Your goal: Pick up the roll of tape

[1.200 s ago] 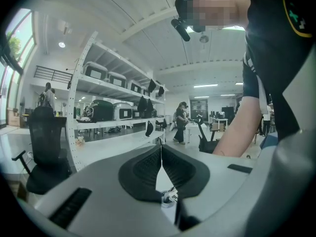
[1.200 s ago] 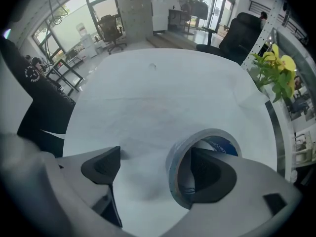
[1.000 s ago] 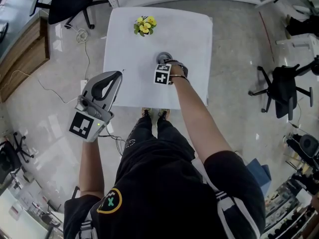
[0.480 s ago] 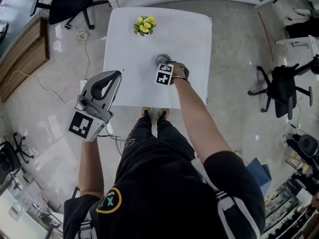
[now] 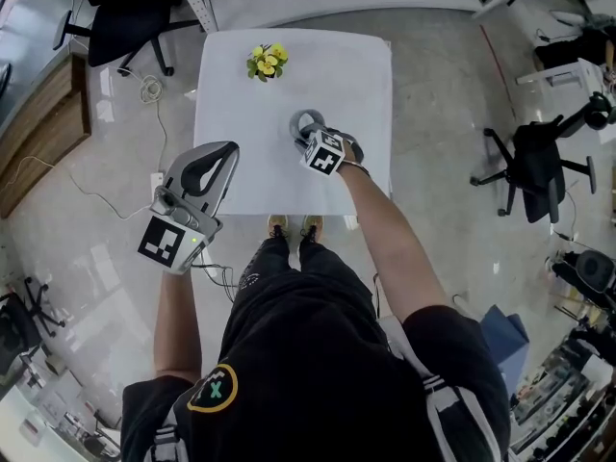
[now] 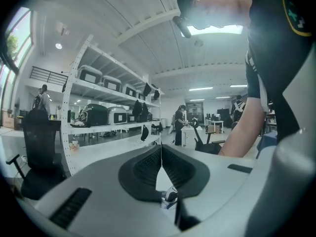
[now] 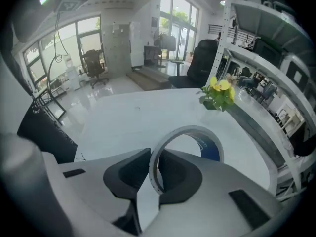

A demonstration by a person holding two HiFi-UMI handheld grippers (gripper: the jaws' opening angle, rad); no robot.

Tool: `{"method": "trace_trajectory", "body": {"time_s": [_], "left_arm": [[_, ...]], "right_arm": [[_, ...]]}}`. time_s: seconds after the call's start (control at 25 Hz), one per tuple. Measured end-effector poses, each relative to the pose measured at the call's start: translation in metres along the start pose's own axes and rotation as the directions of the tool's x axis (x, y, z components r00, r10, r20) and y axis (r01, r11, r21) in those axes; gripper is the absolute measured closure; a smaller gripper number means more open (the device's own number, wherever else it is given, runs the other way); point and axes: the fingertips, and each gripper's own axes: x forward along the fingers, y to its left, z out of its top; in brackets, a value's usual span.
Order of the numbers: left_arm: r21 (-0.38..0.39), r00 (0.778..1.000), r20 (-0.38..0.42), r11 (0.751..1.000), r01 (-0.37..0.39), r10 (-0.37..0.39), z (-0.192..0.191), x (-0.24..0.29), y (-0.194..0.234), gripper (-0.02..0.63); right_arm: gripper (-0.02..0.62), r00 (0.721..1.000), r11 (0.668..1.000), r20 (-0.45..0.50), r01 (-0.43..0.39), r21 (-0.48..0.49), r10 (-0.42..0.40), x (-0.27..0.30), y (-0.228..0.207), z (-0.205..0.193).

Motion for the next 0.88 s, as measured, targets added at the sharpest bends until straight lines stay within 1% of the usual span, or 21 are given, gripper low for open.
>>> {"method": "trace_trajectory", "body": {"time_s": [0.2,0.4,0.52,0.6,0.72,0.88], "left_arm": [[0.03,1.0,0.015,0.999,0.018,-0.018,0.005,-0.001,-0.005,0.584],[0.039,0.999,0.042,0.999,0.032,-0.033,0.014,0.002,-0.01,0.584],[0.045,0.997,0.058,0.998,0.041,-0.044,0.019,0.004,-0.014,0.585],[0.05,0.996,0.067,0.998,0.047,-0.05,0.023,0.005,-0.015,0.584],[0.058,0.995,0.076,0.997,0.055,-0.06,0.028,0.006,-0.019,0.584],[0.068,0.994,0.085,0.996,0.065,-0.071,0.034,0.007,-0.024,0.584]], "right_arm": [[0.522,0.99,0.996,0.13,0.047,0.075,-0.056,-0.051,0.002,0.012],[0.522,0.957,0.981,0.249,0.111,0.162,-0.149,-0.113,0.002,0.02],[0.522,0.93,0.97,0.313,0.133,0.206,-0.194,-0.148,0.006,0.026],[0.522,0.908,0.964,0.353,0.155,0.216,-0.225,-0.172,0.008,0.035],[0.522,0.869,0.957,0.417,0.187,0.22,-0.266,-0.208,0.012,0.052],[0.522,0.815,0.954,0.499,0.216,0.209,-0.294,-0.249,0.02,0.076]]}}
